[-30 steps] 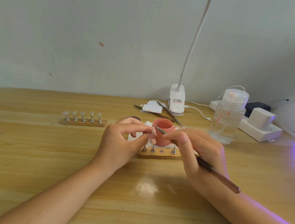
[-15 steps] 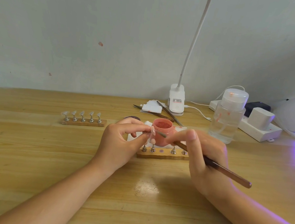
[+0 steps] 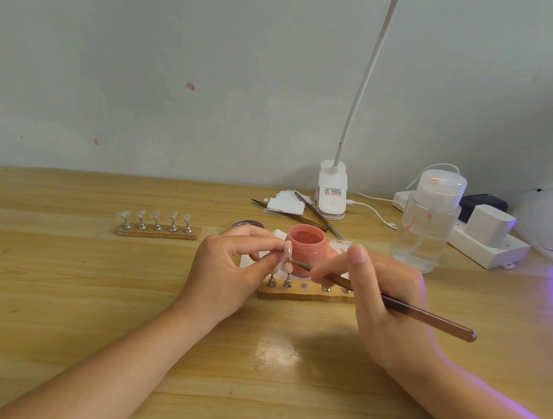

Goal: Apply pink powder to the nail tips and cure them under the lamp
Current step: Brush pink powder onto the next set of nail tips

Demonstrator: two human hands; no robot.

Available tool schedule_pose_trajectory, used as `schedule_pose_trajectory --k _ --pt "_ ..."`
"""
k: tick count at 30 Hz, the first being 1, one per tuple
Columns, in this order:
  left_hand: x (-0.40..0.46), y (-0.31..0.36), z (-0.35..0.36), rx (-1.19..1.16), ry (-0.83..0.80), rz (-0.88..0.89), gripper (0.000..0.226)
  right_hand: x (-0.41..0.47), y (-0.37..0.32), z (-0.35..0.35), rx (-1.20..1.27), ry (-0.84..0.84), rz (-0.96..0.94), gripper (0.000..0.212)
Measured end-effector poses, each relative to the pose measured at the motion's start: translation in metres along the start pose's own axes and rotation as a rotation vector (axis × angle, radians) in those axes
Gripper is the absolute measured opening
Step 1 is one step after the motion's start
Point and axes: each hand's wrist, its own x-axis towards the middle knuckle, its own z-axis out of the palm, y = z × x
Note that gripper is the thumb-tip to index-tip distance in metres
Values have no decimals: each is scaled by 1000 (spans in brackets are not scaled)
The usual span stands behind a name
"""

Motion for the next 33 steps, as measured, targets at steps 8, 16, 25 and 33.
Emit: schedule_pose_trajectory --k 8,16,25,33 --pt "1 0 0 -3 4 19 17 -1 -2 0 18 -12 4 50" --pt "0 1 0 -4 21 57 22 -1 -4 1 30 -6 33 47" --pt "1 1 1 -13 24 51 20 -1 -5 2 90 3 90 47" --pt "1 0 0 -8 8 56 16 0 -2 3 59 -21 112 44"
